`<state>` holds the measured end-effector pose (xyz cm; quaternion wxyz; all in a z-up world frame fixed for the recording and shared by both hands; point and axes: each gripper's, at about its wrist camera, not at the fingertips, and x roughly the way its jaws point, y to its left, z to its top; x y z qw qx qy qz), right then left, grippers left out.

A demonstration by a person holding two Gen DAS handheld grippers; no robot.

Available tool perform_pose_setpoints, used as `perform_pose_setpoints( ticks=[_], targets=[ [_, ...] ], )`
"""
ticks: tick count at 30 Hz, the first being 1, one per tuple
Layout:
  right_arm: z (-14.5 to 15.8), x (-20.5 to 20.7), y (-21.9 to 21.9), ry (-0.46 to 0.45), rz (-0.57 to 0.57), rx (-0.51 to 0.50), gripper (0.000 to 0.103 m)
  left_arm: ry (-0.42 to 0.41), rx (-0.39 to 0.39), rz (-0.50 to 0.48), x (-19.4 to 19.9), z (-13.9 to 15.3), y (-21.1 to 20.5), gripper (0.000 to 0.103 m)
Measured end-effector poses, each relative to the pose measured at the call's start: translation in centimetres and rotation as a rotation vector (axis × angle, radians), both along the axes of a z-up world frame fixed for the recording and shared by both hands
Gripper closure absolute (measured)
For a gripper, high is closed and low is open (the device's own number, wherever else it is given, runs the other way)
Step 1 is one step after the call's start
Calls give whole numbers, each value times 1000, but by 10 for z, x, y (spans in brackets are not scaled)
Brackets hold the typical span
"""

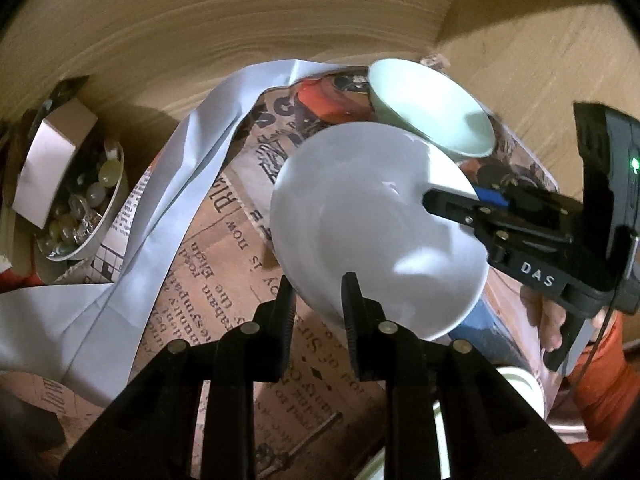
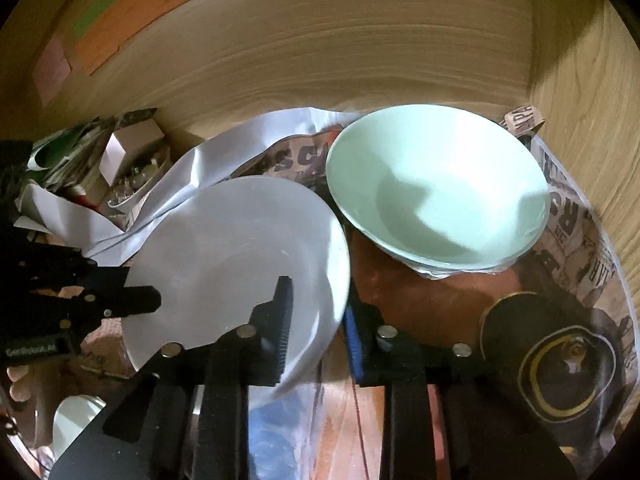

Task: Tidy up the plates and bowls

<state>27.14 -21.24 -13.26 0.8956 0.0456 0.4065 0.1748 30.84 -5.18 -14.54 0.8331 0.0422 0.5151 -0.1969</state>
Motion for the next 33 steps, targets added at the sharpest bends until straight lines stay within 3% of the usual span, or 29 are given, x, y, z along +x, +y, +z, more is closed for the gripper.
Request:
perform_pose_setpoints(
  ticks=[7,15,27,33],
  targets=[
    [4,-11,-5,19,-6,42,86,-12,11,13,-5,1,-1,81],
    [30,-37,0,-78,-2,24,86,-55,-46,30,-28,21,15,81],
    [72,-88,10,-214,28,45,86,-244,-132,71,-97,73,38,81],
    [84,-114,26,-267,69,53,86,-328,-135,105,-135,87,50,81]
  ],
)
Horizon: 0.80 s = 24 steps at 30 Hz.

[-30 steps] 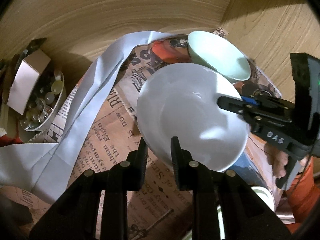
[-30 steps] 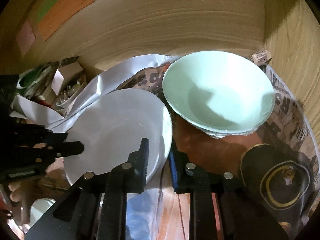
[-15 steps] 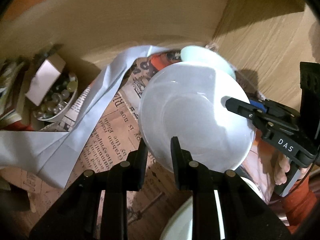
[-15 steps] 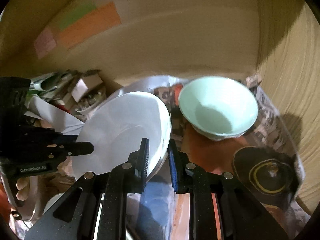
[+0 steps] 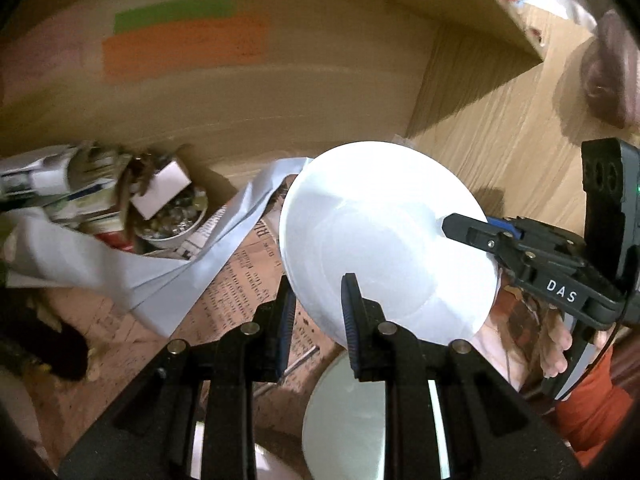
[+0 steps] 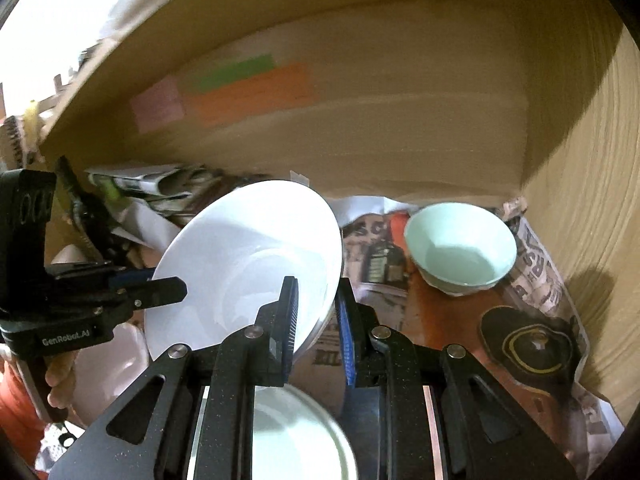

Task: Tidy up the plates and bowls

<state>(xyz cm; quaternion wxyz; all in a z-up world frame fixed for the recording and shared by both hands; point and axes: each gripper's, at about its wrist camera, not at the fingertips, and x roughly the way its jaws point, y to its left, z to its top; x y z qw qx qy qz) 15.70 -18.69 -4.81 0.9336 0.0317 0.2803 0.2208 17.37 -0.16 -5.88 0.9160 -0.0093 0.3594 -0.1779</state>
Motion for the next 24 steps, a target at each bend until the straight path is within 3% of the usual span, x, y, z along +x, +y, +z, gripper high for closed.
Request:
perform_pose_setpoints(
  ticks=[12,24],
  targets=[
    [1,-34,44,-17,134,5,86,-91,-30,122,-73,4,51,81],
    [-22,-49,106,46,305,-18,86,-74,-61,277,-126,-18,109,81]
  ],
)
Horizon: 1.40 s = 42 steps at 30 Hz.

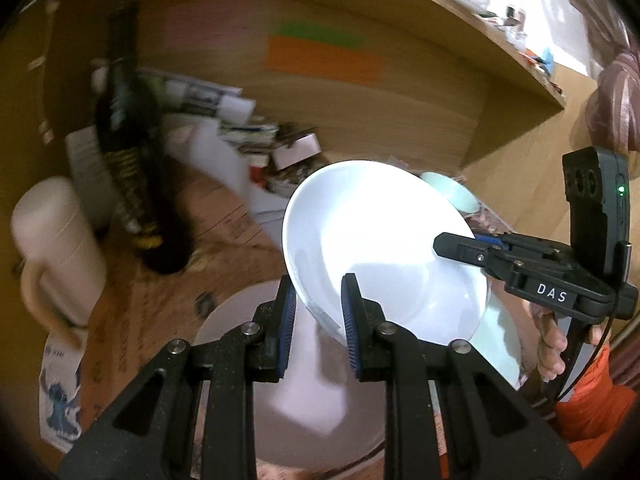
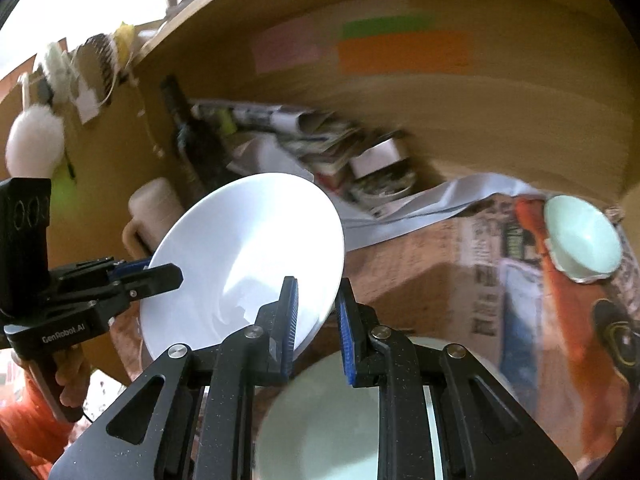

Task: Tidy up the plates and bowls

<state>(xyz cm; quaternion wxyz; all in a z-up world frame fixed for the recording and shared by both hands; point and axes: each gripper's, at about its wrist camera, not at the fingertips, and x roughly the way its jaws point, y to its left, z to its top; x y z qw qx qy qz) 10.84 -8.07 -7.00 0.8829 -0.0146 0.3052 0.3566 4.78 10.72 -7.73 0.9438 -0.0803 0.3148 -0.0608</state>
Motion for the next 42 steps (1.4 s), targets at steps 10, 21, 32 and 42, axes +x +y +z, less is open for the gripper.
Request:
perform_pose_setpoints(
  ticks=[10,21,32,42],
  targets=[
    [-23,-7,31,60,93,-50,86,43,19,84,-31,-26,20,81],
    [-39,-15,52,92,144,-99,86,74,32,128,-51,-43,29,81],
    [-46,-17,59,106,160,-132,86,84,65,142,-54,-51,30,81],
    [-49,-14,60,111,154,-147,83,79,131,141,-50,-53,26,81]
  ],
)
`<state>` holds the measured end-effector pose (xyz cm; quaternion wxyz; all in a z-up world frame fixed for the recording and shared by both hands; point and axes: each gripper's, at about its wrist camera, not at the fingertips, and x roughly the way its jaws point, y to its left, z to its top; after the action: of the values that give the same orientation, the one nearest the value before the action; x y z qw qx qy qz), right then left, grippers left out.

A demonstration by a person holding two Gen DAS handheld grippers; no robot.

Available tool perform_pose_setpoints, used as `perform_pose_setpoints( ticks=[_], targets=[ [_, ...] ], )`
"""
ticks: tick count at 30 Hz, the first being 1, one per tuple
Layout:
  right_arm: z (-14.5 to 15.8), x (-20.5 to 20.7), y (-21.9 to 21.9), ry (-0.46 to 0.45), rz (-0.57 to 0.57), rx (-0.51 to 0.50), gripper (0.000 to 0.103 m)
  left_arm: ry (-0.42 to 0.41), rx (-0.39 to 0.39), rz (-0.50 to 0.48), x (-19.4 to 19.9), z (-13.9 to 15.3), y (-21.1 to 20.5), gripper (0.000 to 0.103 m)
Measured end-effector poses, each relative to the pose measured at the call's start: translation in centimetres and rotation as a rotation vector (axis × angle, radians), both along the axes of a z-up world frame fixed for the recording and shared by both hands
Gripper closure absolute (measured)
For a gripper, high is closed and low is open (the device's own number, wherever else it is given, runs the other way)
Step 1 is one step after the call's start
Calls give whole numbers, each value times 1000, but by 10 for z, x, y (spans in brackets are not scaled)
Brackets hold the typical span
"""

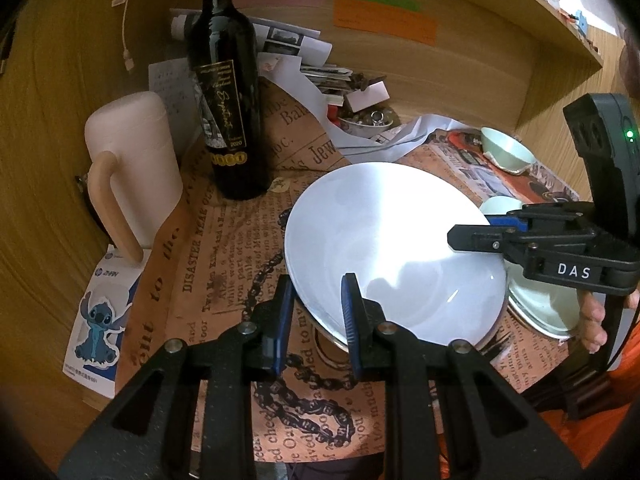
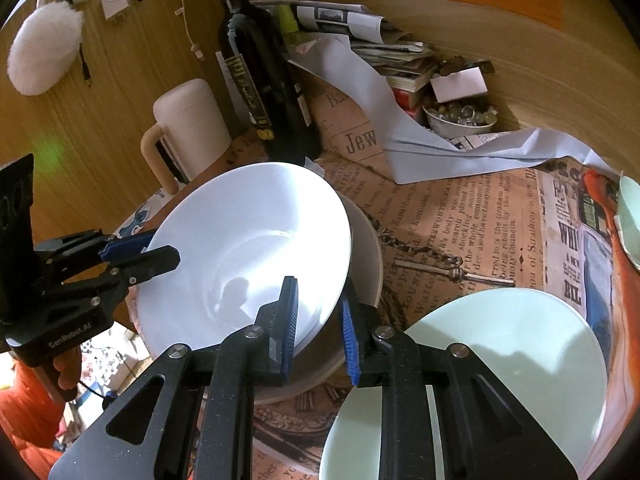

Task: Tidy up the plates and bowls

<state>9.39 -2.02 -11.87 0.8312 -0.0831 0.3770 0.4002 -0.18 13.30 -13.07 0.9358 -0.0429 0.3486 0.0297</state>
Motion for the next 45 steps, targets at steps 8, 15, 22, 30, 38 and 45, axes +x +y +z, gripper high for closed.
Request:
perform_pose_setpoints(
  ticks=[8,15,22,30,38,45],
  targets=[
    [1,3,-3,-11,-19,2,81,15,-18,11,3,-4,4,81],
    [6,0,-8,-43,-33,15,76,1,-33,50,0,3,9,78],
    [33,0,-37,-119,-110,107,62,-61,-28,44,-1,30,6,75],
    [57,9,-93,-184,-249,162,62,-192,-50,-42,14,78,-20,49],
    [64,29,-171,-214,-450,170,62,-189,-85,-138,73,97,-63,40],
    [64,62,-234,-253,-652,90,62,-113,-84,-222,141,97,-113,35]
  ],
)
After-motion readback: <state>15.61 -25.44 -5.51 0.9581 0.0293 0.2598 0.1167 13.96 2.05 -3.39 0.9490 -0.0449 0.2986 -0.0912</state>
